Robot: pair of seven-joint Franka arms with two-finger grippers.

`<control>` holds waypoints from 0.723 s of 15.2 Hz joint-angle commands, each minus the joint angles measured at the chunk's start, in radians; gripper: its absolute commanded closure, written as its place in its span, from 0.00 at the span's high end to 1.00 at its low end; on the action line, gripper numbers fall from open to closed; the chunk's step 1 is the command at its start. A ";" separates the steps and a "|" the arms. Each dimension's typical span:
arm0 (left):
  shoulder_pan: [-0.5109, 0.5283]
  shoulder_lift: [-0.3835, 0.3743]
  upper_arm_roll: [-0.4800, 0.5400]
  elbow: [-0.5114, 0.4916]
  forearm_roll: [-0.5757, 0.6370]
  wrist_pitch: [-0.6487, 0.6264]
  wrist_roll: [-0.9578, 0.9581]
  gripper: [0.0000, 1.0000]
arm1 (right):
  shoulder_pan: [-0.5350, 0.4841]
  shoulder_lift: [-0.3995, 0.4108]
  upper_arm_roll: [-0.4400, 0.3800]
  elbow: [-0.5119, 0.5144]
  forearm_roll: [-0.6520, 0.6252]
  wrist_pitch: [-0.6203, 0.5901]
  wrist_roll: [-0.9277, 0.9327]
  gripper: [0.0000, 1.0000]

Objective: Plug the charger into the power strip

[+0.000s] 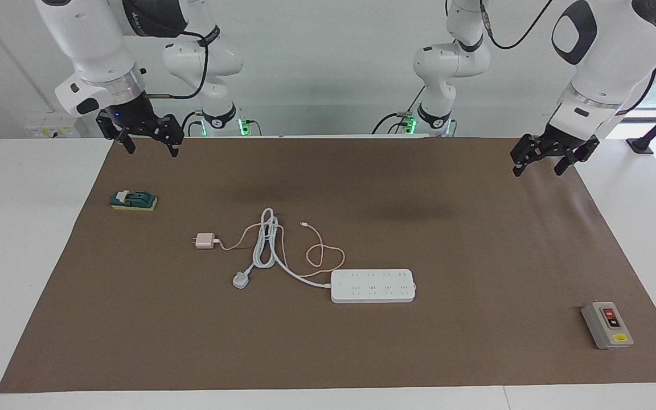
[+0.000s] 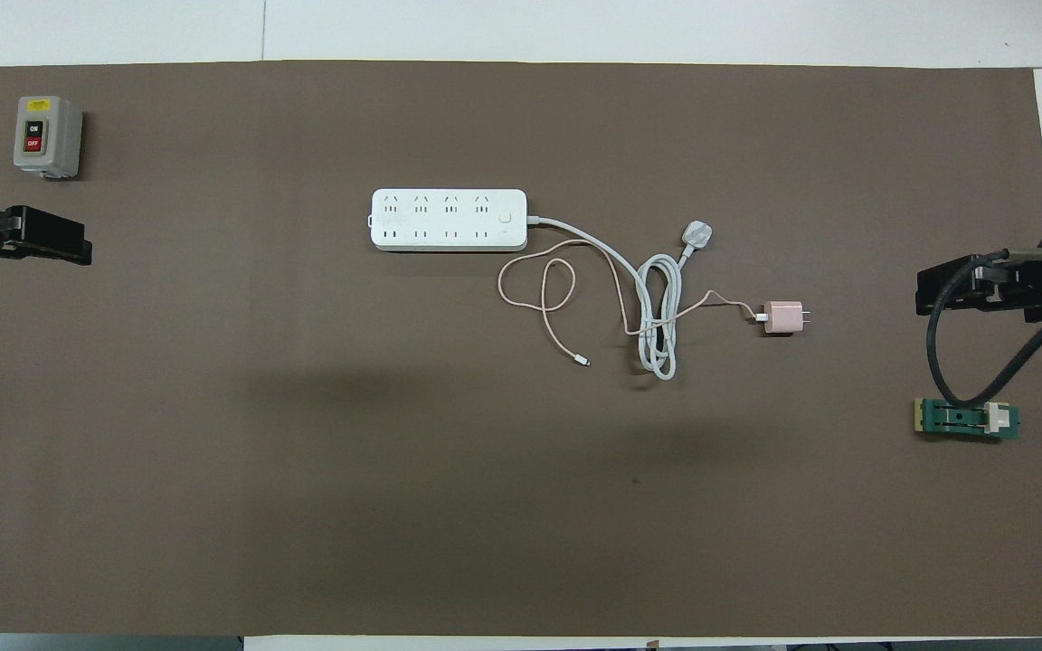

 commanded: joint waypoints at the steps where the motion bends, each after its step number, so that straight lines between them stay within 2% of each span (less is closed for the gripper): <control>1: -0.002 -0.007 0.005 -0.004 -0.007 0.015 -0.010 1.00 | -0.017 -0.018 0.002 -0.013 0.002 -0.002 0.014 1.00; 6: -0.002 -0.008 0.005 -0.004 -0.007 0.021 -0.010 1.00 | -0.016 -0.014 -0.001 -0.006 0.003 0.004 0.050 1.00; 9: -0.004 -0.011 0.005 -0.019 -0.007 0.021 -0.008 1.00 | -0.025 -0.009 -0.007 0.000 0.022 0.019 0.165 1.00; 11: -0.002 -0.013 0.003 -0.021 -0.007 0.019 -0.007 1.00 | -0.051 -0.006 -0.009 0.000 0.071 0.087 0.344 1.00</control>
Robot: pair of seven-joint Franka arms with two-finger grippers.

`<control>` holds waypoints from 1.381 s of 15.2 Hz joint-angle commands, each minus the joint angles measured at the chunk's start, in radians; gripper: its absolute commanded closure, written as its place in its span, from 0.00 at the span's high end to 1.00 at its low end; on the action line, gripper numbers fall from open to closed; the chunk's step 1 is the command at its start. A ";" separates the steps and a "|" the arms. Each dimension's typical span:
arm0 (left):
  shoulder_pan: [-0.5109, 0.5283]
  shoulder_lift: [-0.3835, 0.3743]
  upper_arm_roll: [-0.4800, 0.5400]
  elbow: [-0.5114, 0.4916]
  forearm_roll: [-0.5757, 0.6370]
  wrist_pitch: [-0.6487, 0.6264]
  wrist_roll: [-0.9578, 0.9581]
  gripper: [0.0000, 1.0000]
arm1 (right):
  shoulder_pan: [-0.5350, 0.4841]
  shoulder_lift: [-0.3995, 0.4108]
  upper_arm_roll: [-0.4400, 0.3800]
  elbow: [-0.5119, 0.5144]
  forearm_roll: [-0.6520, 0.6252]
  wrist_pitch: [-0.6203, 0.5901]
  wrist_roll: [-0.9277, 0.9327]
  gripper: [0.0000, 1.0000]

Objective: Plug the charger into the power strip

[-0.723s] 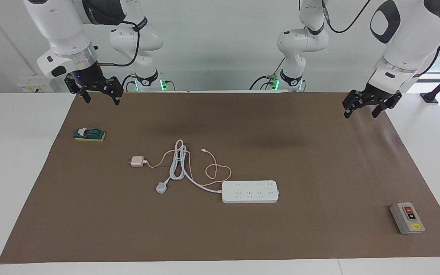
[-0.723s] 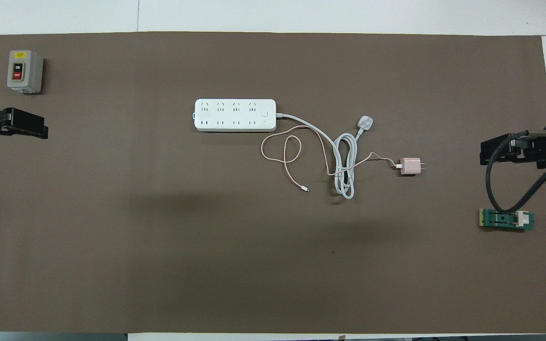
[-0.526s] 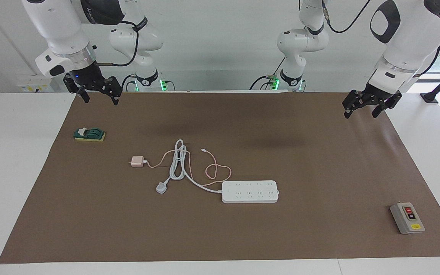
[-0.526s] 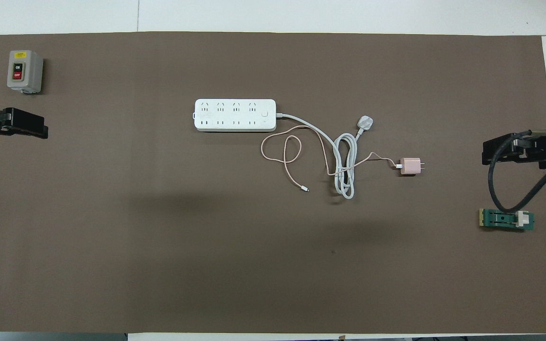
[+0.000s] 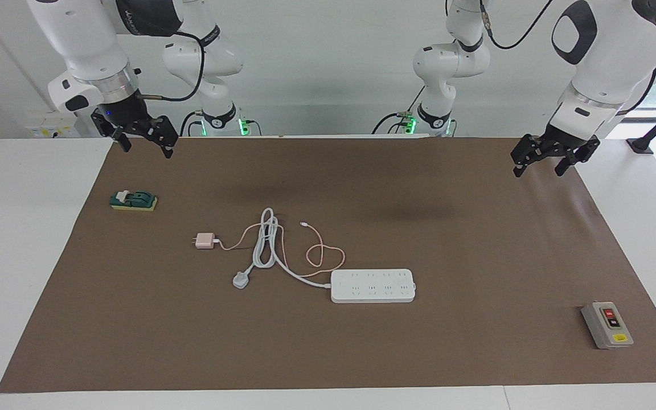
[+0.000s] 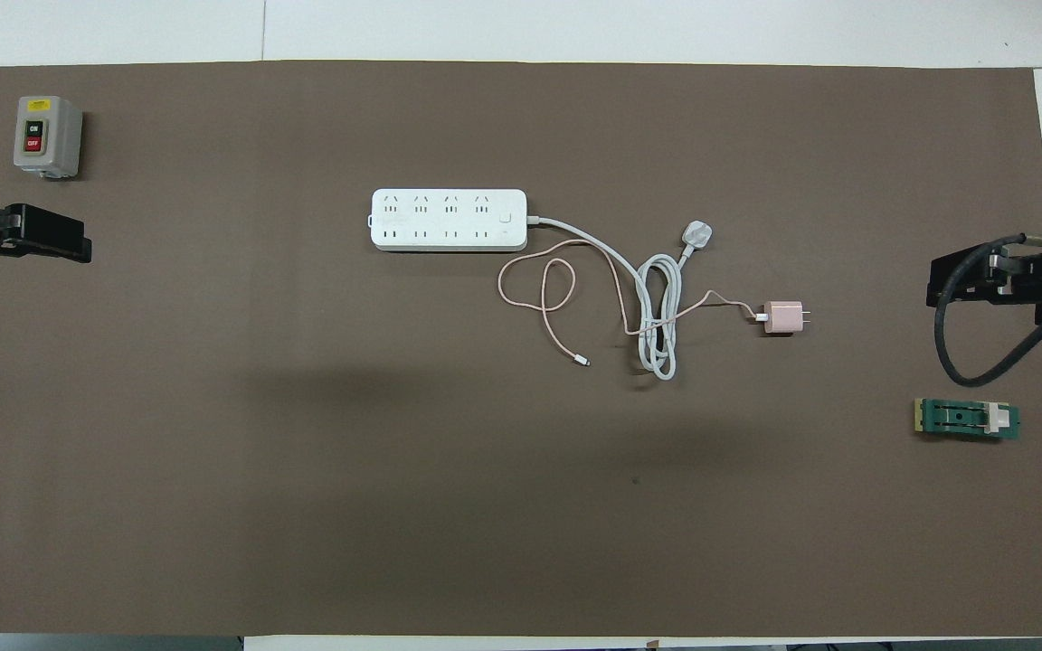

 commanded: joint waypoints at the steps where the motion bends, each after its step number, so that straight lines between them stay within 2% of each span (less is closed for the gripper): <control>1: -0.004 -0.013 0.005 -0.018 -0.007 0.013 -0.005 1.00 | -0.038 -0.004 0.002 -0.003 0.046 0.092 0.242 1.00; 6: -0.004 -0.011 0.005 -0.018 -0.007 0.039 -0.002 1.00 | -0.074 0.003 0.002 0.000 0.044 0.136 0.687 1.00; 8: -0.007 -0.011 0.005 -0.016 -0.007 0.036 -0.002 1.00 | -0.104 0.004 0.002 0.000 0.041 0.186 0.847 1.00; 11: -0.005 -0.011 0.005 -0.018 -0.007 0.022 -0.004 1.00 | -0.153 0.009 0.004 -0.006 0.047 0.196 1.062 1.00; 14: -0.002 -0.013 0.005 -0.018 -0.007 0.022 -0.004 1.00 | -0.177 0.007 0.002 -0.017 0.107 0.186 1.145 1.00; 17: -0.002 -0.013 0.005 -0.018 -0.007 0.022 -0.004 1.00 | -0.167 0.033 0.006 -0.018 0.110 0.185 1.148 1.00; 19: -0.002 -0.013 0.005 -0.018 -0.007 0.022 -0.004 1.00 | -0.167 0.084 0.009 0.000 0.136 0.182 1.157 1.00; 21: -0.002 -0.013 0.005 -0.018 -0.007 0.022 -0.004 1.00 | -0.165 0.169 0.009 0.052 0.144 0.157 1.183 1.00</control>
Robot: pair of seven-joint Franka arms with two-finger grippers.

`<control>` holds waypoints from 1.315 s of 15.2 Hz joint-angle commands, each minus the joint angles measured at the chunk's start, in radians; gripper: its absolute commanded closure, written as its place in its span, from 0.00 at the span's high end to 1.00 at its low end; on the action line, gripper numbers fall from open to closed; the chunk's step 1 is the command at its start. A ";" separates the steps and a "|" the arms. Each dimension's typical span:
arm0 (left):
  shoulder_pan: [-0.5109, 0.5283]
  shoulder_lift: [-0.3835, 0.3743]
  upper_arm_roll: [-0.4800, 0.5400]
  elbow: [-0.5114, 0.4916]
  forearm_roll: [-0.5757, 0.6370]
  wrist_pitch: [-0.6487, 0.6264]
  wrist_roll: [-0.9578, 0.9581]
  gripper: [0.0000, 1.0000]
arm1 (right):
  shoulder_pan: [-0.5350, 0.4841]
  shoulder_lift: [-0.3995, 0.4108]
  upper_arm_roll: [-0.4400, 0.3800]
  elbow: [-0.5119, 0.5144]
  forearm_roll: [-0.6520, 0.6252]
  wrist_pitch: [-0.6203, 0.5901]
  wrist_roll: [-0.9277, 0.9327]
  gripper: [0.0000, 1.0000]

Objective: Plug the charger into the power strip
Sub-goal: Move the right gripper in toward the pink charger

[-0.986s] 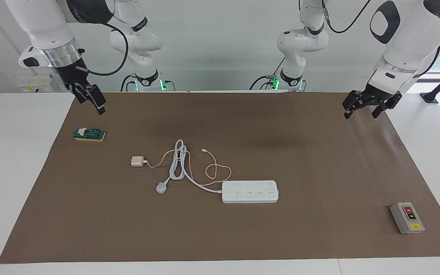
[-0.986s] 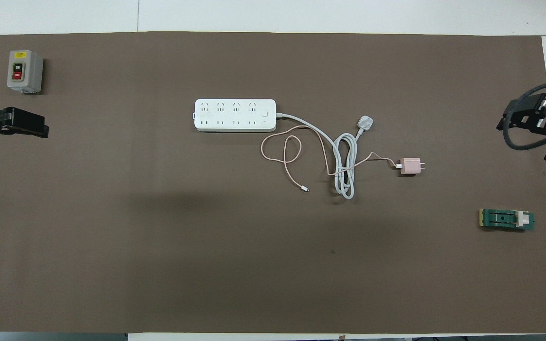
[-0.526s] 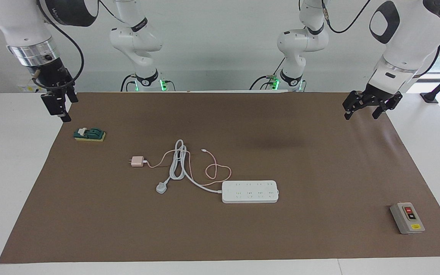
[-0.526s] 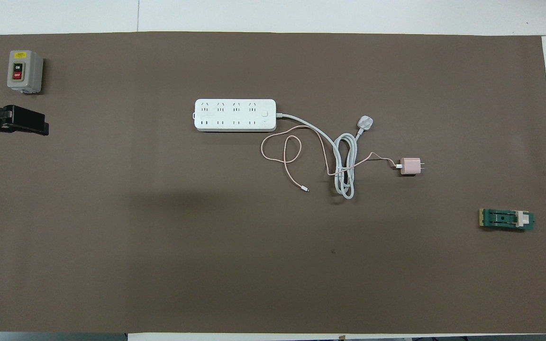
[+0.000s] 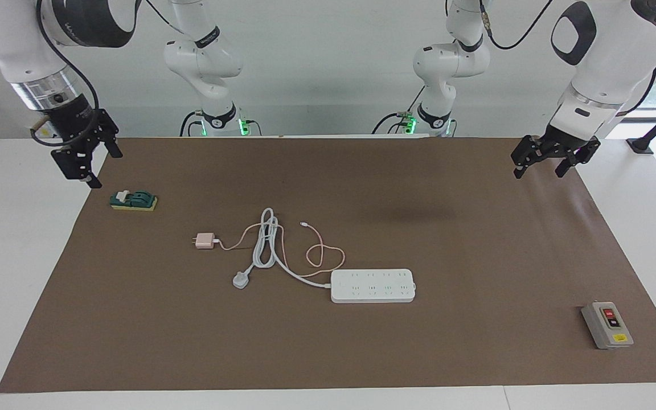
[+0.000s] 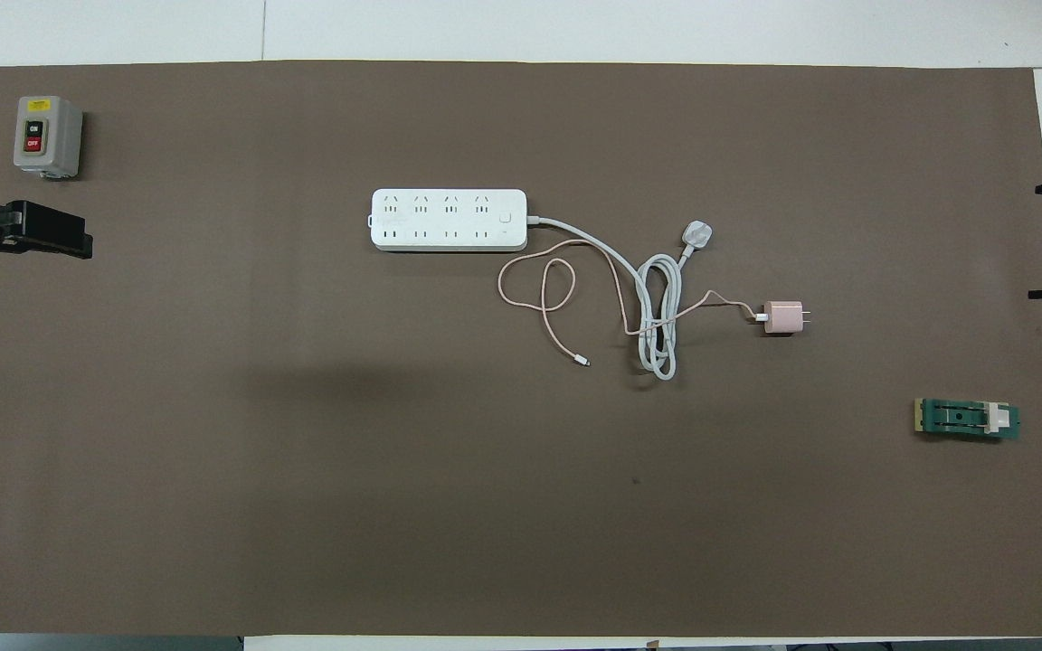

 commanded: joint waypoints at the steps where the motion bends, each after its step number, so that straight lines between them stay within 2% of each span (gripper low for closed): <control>1: -0.002 -0.013 0.005 -0.017 -0.007 0.005 -0.004 1.00 | -0.007 0.118 0.010 0.066 0.025 -0.027 0.045 1.00; 7: -0.002 -0.013 0.005 -0.017 -0.007 0.005 -0.004 1.00 | -0.007 0.215 0.013 0.101 0.079 -0.028 0.120 1.00; 14: -0.002 -0.013 0.005 -0.017 -0.007 0.005 -0.004 1.00 | 0.042 0.281 0.014 0.101 0.139 0.064 0.157 1.00; 17: -0.002 -0.013 0.005 -0.017 -0.007 0.005 -0.004 1.00 | 0.077 0.350 0.010 0.112 0.134 0.089 0.267 1.00; 20: -0.002 -0.013 0.005 -0.017 -0.007 0.005 -0.004 1.00 | 0.080 0.371 0.013 0.140 0.131 0.140 0.330 1.00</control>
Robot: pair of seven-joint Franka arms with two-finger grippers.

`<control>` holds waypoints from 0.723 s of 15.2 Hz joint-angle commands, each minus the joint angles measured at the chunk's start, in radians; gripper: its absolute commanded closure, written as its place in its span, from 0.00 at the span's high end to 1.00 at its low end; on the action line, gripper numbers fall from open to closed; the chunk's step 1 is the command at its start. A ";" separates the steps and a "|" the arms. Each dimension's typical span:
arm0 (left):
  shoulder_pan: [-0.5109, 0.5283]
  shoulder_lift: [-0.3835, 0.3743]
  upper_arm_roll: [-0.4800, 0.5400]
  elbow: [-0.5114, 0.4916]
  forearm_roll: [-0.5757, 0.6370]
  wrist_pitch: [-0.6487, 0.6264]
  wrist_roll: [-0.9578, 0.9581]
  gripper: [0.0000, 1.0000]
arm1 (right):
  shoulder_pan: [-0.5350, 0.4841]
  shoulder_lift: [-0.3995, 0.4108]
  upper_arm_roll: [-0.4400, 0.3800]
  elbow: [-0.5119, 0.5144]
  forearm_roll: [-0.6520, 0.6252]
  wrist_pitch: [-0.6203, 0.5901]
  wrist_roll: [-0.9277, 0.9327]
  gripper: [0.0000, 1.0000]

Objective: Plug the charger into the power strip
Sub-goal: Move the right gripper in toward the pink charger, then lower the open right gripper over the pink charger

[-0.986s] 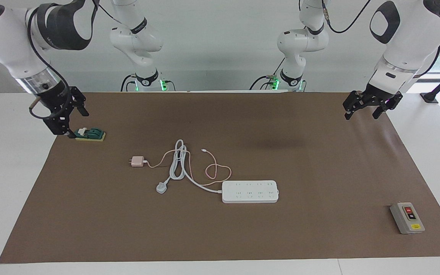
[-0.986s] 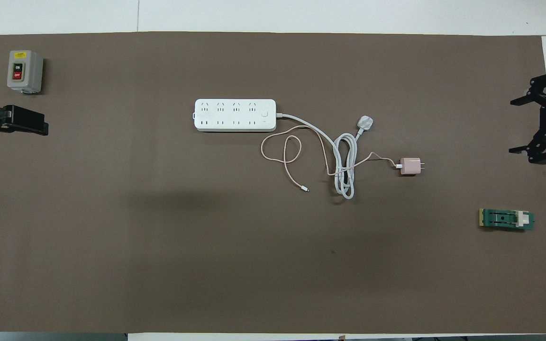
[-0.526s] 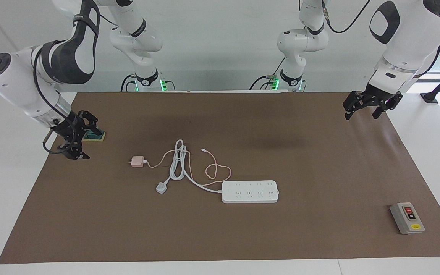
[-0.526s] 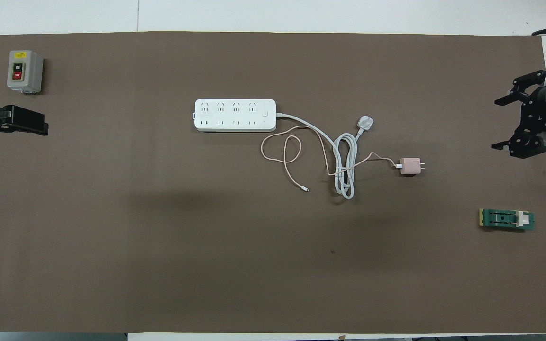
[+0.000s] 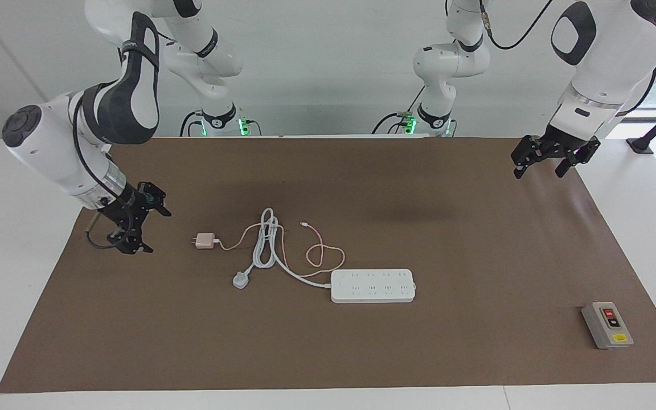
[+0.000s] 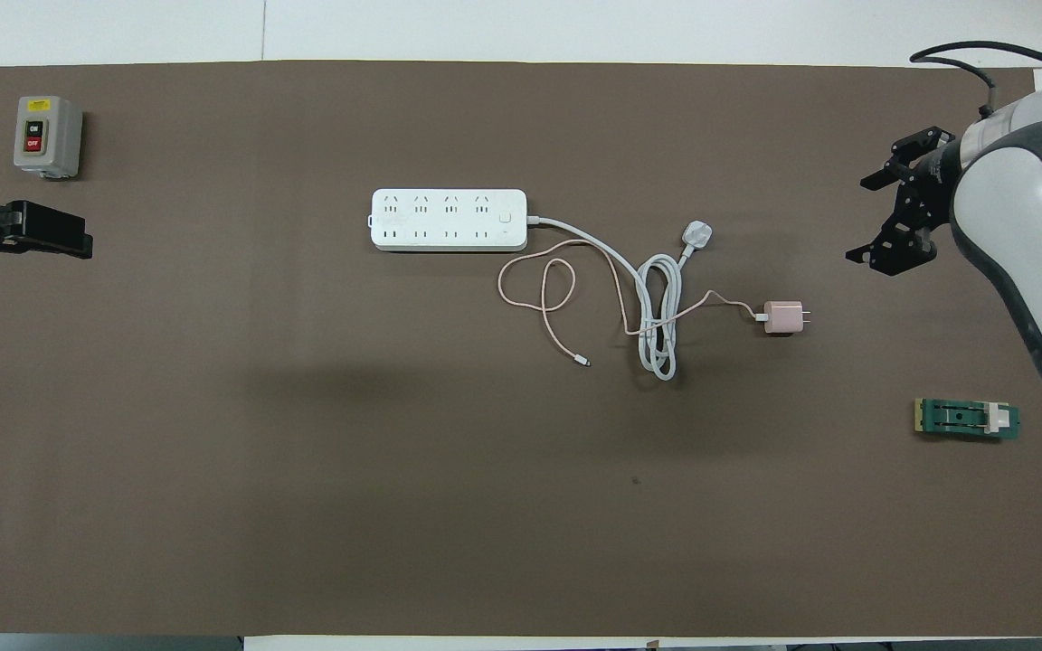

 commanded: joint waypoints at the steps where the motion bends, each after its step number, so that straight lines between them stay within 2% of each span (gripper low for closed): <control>1: -0.002 -0.013 0.005 -0.017 -0.007 0.005 -0.004 1.00 | 0.011 0.029 -0.001 0.045 0.001 0.028 0.033 1.00; 6: -0.002 -0.013 0.005 -0.017 -0.007 0.005 -0.004 1.00 | 0.055 0.027 0.000 0.030 -0.041 0.025 -0.150 1.00; 11: -0.002 -0.013 0.005 -0.017 -0.007 0.005 -0.004 1.00 | 0.075 0.026 0.000 0.017 -0.047 0.042 -0.252 1.00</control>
